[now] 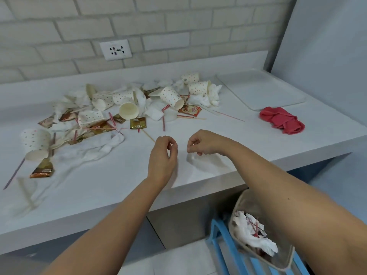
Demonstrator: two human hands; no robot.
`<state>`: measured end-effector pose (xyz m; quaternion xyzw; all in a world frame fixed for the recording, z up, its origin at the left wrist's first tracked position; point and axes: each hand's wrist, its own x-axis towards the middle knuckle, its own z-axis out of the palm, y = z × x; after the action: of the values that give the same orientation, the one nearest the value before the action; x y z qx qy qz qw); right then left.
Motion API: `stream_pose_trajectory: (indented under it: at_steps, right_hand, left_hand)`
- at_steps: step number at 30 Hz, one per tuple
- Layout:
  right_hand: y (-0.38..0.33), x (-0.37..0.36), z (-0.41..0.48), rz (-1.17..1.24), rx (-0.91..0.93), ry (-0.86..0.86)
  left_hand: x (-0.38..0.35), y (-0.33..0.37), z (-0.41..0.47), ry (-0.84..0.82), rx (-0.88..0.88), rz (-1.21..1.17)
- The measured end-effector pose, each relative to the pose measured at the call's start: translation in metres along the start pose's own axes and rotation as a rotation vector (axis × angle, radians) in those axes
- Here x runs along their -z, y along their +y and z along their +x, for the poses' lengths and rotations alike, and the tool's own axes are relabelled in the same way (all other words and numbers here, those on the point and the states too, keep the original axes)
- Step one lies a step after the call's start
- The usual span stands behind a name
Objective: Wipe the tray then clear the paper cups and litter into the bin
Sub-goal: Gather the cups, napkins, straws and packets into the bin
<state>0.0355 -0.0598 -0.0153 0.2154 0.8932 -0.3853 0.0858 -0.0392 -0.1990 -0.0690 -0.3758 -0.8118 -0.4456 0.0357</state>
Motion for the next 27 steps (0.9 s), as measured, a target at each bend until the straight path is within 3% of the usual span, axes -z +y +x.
stream_pose_trajectory:
  at_steps: [12,20,24,27]
  right_hand:
    - [-0.093,-0.051,0.059,-0.145,0.154,-0.053]
    - [-0.148,-0.098,0.103,-0.254,0.296,-0.024]
    - [-0.165,-0.131,0.125,-0.243,0.322,-0.045]
    - [-0.169,-0.152,0.141,-0.284,0.281,-0.046]
  left_hand:
    - [0.115,-0.101,0.023,-0.025,0.344,0.352]
    - [0.175,-0.142,0.029,-0.030,0.405,0.414]
    - [0.197,-0.148,0.024,-0.185,0.426,0.773]
    - [0.207,-0.157,0.015,-0.287,0.538,0.927]
